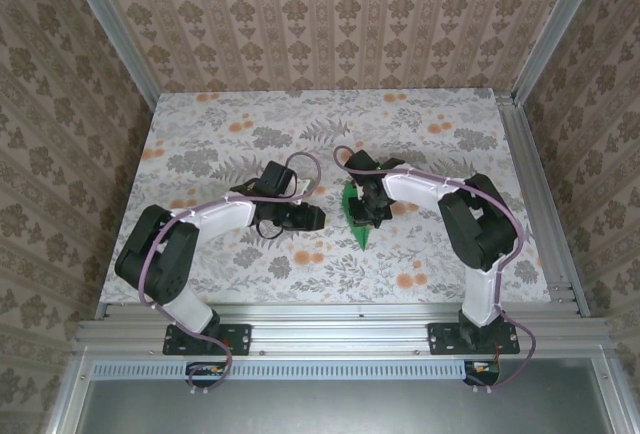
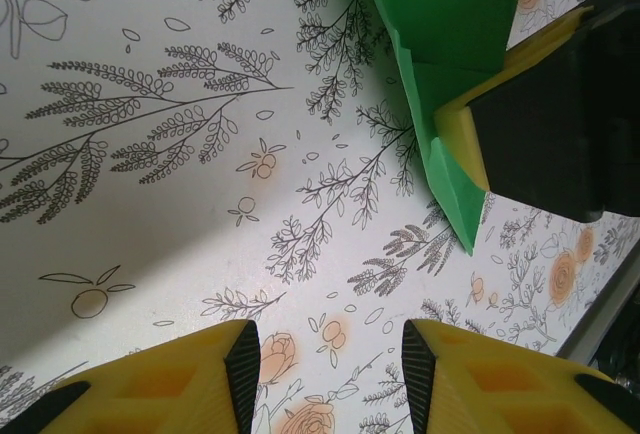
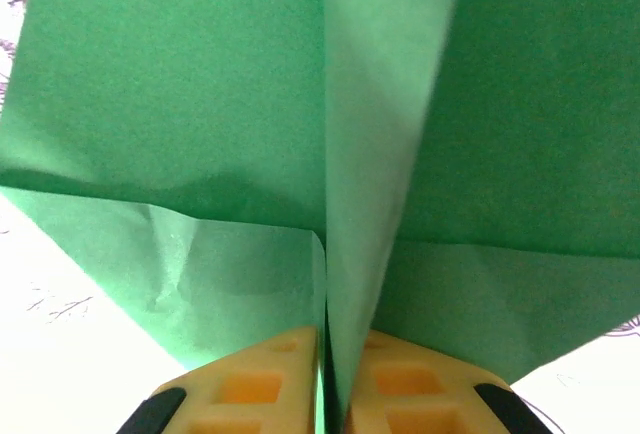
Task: Fold a paper plane with a square sheet of paper (pick it up from the middle)
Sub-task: Move a paper plane to the center of the table.
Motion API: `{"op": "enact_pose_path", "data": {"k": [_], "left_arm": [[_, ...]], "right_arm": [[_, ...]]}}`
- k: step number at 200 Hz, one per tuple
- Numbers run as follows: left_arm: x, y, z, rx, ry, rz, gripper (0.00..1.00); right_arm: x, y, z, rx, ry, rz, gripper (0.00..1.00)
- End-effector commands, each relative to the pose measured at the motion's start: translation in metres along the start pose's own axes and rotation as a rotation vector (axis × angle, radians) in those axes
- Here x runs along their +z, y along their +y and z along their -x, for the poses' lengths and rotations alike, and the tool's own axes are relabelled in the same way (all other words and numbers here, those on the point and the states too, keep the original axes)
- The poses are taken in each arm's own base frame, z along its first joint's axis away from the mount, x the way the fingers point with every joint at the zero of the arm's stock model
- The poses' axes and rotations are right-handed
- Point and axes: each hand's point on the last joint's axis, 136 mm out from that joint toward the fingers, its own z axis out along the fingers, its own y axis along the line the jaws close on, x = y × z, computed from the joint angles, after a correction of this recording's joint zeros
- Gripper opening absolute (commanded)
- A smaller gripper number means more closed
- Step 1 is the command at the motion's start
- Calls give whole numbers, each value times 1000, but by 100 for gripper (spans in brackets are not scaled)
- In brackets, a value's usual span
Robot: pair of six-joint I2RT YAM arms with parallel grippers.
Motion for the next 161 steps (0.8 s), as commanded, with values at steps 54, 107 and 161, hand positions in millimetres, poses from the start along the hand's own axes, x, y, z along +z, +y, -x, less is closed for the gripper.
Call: {"op": "enact_pose_path", "data": {"k": [54, 107, 161], "left_arm": [[-7, -13, 10, 12, -48, -55, 49], [-14, -21, 17, 24, -74, -84, 53], [-18, -23, 16, 39, -70, -90, 58]], "right_arm": [[18, -10, -10, -54, 57, -134, 18], [28, -10, -14, -71, 68, -160, 17], [31, -11, -17, -99, 71, -212, 17]]}}
